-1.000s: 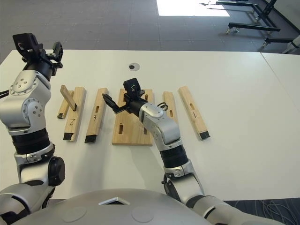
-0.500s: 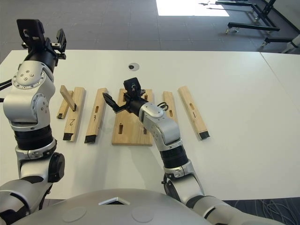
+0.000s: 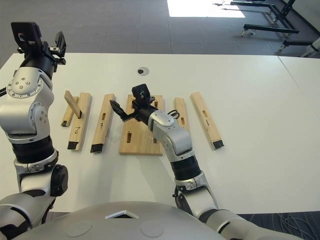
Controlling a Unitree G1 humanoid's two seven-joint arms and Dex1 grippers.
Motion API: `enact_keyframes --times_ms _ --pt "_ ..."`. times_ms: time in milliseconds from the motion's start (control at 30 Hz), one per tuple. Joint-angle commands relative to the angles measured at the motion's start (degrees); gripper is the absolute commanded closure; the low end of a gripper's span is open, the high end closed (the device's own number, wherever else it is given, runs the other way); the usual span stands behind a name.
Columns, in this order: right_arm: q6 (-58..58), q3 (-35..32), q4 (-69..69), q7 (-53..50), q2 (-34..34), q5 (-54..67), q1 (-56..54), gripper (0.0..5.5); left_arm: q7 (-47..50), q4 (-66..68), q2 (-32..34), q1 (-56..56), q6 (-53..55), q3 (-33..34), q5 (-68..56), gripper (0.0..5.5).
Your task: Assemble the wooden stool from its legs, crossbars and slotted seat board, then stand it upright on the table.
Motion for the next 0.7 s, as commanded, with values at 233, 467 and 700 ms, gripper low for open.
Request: enact_keyframes --times_ms 233,467,700 --pt "1.88 1.12 0.38 3.25 -1.00 0.21 -1.35 0.10 1.49 0.16 -2.07 6.34 -2.72 0.95 1.92 2.56" --pt "2.95 1.47 0.26 4.43 -1.22 -0.03 -1.86 0.10 1.94 0.41 -2.39 6.93 -4.41 1.40 3.02 2.56" --pt "2.62 0.95 0.16 3.62 -0.46 -0.30 -1.63 0.10 1.13 -0.64 -2.49 2.51 -2.53 -0.26 2.90 2.56"
